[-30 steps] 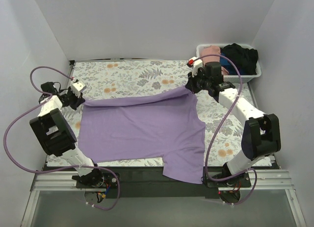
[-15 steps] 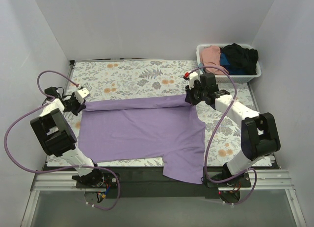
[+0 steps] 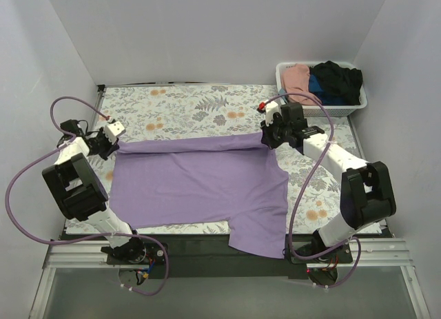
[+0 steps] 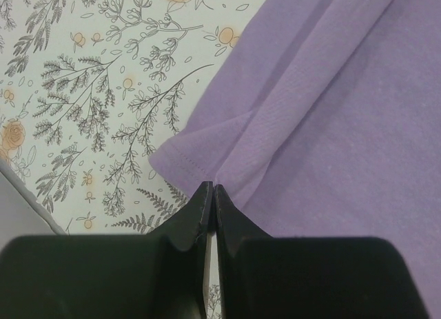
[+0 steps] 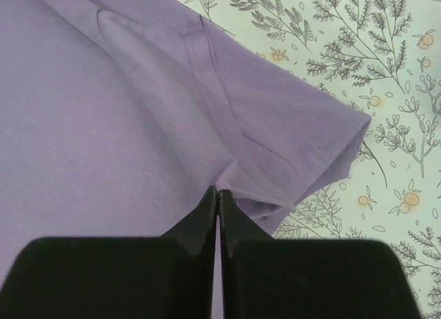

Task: Fold and stack the t-shirts
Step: Fold the tshirt

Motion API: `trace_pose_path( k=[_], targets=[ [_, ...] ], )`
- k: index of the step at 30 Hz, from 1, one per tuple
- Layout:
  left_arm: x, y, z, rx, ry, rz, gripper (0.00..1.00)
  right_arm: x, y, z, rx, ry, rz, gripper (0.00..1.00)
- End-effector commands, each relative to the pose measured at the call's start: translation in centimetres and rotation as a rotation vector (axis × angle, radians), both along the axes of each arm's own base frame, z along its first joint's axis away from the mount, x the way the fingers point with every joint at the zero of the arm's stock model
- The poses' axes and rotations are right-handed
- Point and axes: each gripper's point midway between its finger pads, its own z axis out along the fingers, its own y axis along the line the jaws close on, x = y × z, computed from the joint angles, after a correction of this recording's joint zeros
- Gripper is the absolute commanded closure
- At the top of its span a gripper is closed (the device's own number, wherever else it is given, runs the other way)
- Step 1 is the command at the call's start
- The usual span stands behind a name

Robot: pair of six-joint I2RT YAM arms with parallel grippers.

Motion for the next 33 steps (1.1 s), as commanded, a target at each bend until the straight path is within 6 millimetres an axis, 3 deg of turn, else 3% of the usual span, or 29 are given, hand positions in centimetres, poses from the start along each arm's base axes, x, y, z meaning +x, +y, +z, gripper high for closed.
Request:
trace_pose_path(
  k=[1, 12, 13, 15, 16, 19, 20, 22, 25, 26, 28, 29, 32, 33],
  targets=[
    [0.2, 0.9, 1.8, 0.064, -0.065, -0.022, 1.0, -1.1, 0.0, 0.3, -0.011, -0.011, 0.017, 0.99],
    [-2.1, 0.5, -1.3, 0.155, -0.046, -0.111, 0.97, -3.3, 0.9, -3.3, -0.046, 0.088, 0.081, 0.99],
    [-2.5, 0.5, -1.6, 0.17, -0.038, -0.12, 0.93, -3.5, 0.8, -3.6, -0.055, 0.104, 0.08, 0.88],
    [-3.4, 0.1, -1.9, 0.181, -0.024, -0.147, 0.84, -3.5, 0.6, -3.5, -0.069, 0.103, 0.088, 0.78],
    [-3.7, -0.1, -1.8, 0.176, -0.013, -0.153, 0.77, -3.9, 0.4, -3.7, -0.081, 0.123, 0.094, 0.63],
    [-4.1, -0.7, -0.5, 0.125, 0.008, -0.171, 0.67, -4.5, 0.1, -3.0, -0.103, 0.12, 0.13, 0.52],
    [-3.4, -0.9, 1.0, 0.099, -0.025, -0.178, 0.65, -4.7, 0.0, -2.7, -0.107, 0.118, 0.143, 0.51],
    [-3.4, -2.4, 2.5, 0.023, -0.031, -0.175, 0.56, -4.8, -0.1, -1.8, -0.11, 0.113, 0.169, 0.45],
    [-3.0, -5.9, 3.8, -0.017, -0.022, -0.2, 0.55, -4.0, -0.3, -0.4, -0.081, 0.117, 0.174, 0.42],
    [-2.7, -8.2, 4.2, -0.052, -0.007, -0.206, 0.55, -3.5, 0.0, 0.1, -0.056, 0.127, 0.185, 0.42],
    [-2.3, -10.8, 4.9, -0.093, 0.004, -0.221, 0.55, -2.6, -0.6, 0.2, -0.033, 0.146, 0.152, 0.42],
    [-2.1, -13.5, 5.1, -0.123, 0.015, -0.262, 0.55, -2.2, -0.6, 0.3, -0.015, 0.164, 0.127, 0.42],
    [-0.5, -18.1, 6.6, -0.254, 0.067, -0.215, 0.55, -1.1, -1.0, -0.5, 0.023, 0.232, 0.067, 0.44],
    [0.0, -21.2, 7.2, -0.286, 0.072, -0.246, 0.55, -1.0, -1.0, -1.1, 0.046, 0.277, 0.036, 0.44]
  ],
)
